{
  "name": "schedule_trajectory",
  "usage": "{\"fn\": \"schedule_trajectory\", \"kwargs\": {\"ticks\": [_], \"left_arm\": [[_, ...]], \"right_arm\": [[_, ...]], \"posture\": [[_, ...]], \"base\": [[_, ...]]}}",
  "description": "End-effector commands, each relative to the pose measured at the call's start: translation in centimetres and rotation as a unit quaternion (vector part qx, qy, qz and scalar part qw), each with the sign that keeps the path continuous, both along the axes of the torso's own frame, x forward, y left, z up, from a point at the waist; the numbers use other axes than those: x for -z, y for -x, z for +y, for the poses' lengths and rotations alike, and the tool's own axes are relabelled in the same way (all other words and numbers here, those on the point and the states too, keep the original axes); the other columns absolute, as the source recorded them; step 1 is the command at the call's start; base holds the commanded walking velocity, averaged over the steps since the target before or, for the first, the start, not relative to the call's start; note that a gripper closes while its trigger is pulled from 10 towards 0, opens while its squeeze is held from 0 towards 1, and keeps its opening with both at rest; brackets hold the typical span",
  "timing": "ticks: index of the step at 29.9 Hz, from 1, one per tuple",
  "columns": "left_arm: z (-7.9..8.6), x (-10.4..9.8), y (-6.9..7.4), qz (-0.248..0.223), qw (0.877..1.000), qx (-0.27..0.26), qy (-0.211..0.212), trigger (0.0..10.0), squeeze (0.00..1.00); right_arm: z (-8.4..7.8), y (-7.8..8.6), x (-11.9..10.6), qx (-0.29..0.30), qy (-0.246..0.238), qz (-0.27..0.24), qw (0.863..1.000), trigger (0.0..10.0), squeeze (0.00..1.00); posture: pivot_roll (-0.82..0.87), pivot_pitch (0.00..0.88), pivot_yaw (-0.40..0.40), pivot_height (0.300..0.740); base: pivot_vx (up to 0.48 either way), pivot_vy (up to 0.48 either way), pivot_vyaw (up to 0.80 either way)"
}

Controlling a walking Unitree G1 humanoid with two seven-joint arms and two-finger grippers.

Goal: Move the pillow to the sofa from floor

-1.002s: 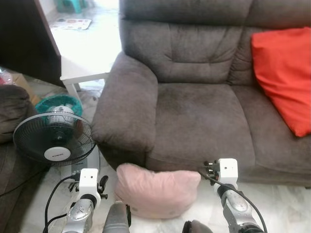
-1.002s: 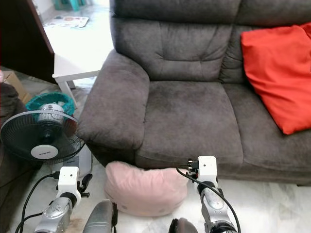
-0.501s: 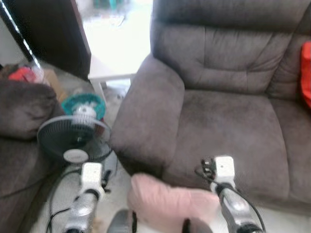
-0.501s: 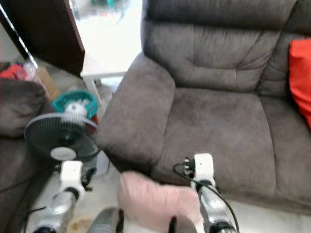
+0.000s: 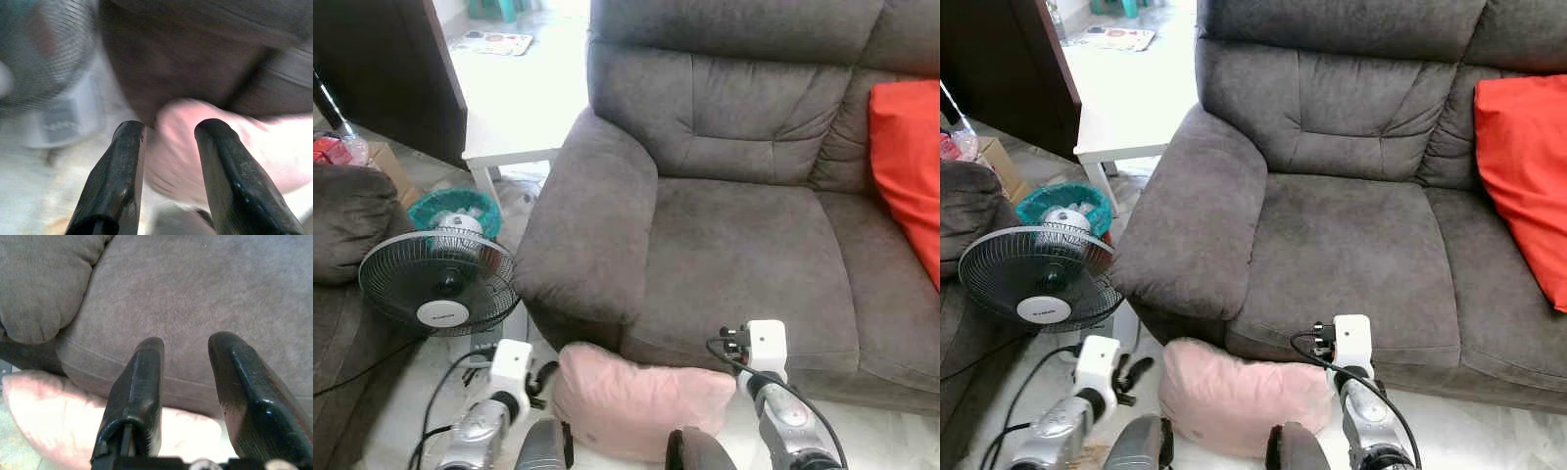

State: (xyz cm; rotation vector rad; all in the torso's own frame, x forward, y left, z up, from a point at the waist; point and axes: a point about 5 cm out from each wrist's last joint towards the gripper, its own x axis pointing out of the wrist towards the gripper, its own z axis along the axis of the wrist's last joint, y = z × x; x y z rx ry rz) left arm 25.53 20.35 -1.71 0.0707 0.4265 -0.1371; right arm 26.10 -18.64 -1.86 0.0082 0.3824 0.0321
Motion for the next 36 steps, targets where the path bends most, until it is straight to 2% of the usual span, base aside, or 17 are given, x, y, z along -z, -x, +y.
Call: {"fn": "schedule_trajectory", "kwargs": {"ticks": [1, 5, 11, 21, 27, 36], "left_arm": [[0.2, -0.2, 0.3, -0.032, 0.999, -0.031, -0.028, 10.0, 0.0], [0.0, -1.4, 0.3, -0.105, 0.991, -0.036, -0.077, 10.0, 0.0], [-0.7, -2.4, 0.4, -0.159, 0.983, -0.04, -0.087, 10.0, 0.0], [-1.2, -3.3, 0.0, -0.186, 0.977, -0.044, -0.095, 10.0, 0.0], [-1.9, -3.6, -0.1, -0.186, 0.979, -0.028, -0.075, 10.0, 0.0], [-2.3, -3.7, 0.3, -0.181, 0.981, -0.029, -0.068, 10.0, 0.0]], "right_arm": [[-0.2, 0.0, -0.2, 0.009, -0.012, -0.012, 1.0, 10.0, 0.0], [-0.7, 0.2, -0.1, 0.017, -0.016, -0.008, 1.0, 10.0, 0.0], [-0.6, 0.2, -0.1, 0.021, -0.021, -0.014, 0.999, 10.0, 0.0], [-0.6, 0.3, -0.1, 0.029, -0.022, -0.016, 0.999, 10.0, 0.0], [-0.5, 0.2, -0.2, 0.025, -0.019, -0.017, 0.999, 10.0, 0.0], [-0.4, 0.0, -0.3, 0.019, -0.013, -0.018, 1.0, 10.0, 0.0]], "posture": [[0.19, 0.108, -0.048, 0.643], [0.2, 0.109, -0.049, 0.643], [0.2, 0.107, -0.046, 0.643], [0.19, 0.104, -0.039, 0.643], [0.19, 0.103, -0.041, 0.608], [0.19, 0.101, -0.043, 0.558]], "base": [[0.0, 0.0, 0.0], [0.0, 0.0, 0.0], [0.0, 0.0, 0.0], [0.0, 0.0, 0.0], [0.0, 0.0, 0.0], [0.0, 0.0, 0.0]]}}
